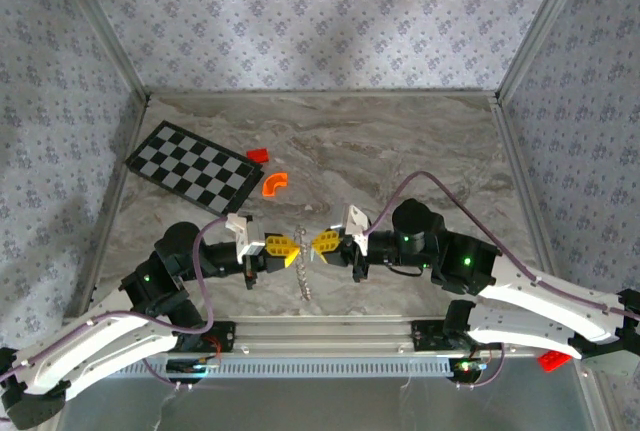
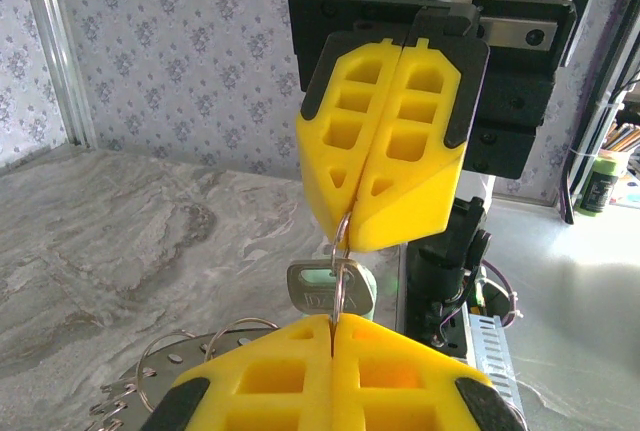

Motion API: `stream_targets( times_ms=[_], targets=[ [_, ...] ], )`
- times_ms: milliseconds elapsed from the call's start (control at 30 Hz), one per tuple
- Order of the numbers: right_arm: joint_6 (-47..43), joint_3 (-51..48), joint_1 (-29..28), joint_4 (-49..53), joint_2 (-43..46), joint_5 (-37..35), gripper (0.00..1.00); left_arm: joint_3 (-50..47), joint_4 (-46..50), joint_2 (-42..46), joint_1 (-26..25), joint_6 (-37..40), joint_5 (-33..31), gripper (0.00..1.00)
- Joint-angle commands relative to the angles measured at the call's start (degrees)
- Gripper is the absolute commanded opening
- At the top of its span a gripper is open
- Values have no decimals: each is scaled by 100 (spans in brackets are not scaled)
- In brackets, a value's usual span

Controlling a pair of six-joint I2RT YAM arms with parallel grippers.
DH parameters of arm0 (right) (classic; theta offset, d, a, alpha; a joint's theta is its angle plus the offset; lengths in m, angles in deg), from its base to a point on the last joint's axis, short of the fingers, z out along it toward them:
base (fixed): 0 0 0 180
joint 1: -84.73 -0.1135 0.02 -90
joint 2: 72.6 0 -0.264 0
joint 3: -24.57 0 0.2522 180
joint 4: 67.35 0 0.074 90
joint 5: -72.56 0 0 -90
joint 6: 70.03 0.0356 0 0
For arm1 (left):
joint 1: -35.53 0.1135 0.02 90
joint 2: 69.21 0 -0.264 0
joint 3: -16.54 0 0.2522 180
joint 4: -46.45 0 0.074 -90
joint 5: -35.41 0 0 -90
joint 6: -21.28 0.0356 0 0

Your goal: Put the keys on the keyring

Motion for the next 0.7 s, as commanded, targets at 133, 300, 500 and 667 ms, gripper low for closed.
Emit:
stream_targets(
  times_ms=[133, 300, 500, 667],
  targets=[
    [107, -85, 17, -63, 205, 3, 0, 3, -332, 77, -33, 97, -16, 0],
    [135, -95, 17, -84, 184, 38, 0, 2, -342, 59, -30, 96, -8, 0],
    [134, -100, 25, -108, 133, 37, 0, 12, -354, 51, -30, 91, -9, 0],
    [143, -108, 26, -140, 105, 75, 0, 12, -383, 18, -34, 91, 17, 0]
  ],
)
